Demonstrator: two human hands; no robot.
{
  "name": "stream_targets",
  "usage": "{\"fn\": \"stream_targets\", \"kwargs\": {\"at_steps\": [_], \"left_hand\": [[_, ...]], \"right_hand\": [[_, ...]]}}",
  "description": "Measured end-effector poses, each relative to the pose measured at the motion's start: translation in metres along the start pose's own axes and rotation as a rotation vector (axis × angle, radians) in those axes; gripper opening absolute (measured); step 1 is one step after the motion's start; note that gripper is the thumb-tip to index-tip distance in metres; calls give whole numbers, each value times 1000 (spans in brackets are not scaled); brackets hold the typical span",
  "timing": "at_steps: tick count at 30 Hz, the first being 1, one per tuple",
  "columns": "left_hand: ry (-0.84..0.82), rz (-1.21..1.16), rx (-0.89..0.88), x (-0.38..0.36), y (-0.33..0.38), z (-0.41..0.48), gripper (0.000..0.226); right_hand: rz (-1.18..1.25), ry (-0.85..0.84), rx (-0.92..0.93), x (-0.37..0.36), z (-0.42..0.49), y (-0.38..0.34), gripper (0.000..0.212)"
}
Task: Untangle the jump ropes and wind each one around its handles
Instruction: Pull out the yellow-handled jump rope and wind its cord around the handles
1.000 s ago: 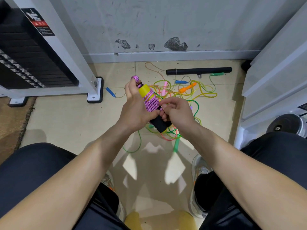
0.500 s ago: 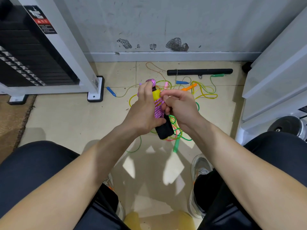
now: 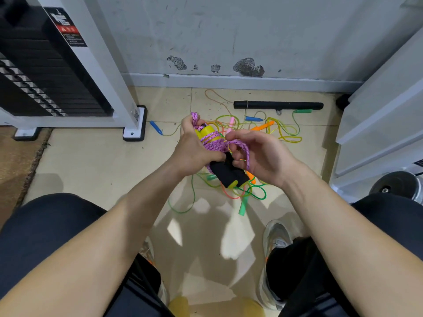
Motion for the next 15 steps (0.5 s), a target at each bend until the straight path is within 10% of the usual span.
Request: {"fn": "stream_targets", "kwargs": {"at_steps": [8,15], "left_hand": [[-167,-138,70,5,2,-1,101],[-165,-131,16,-10,-4,-18,101]], "right_hand": [[-11,-278,39,10,-3,-3,48],[-334,77,431,-4,0,1,3]]}}
Point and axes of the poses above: each hand's wrist, its own z-axis towards the middle knuckle, its own x-axis out of the back of the hand, y = z × x, the point moved 2 cm from there along z, towards the middle knuckle, and after that the axes turned 15 degrees about y, right-handed, at the moved point
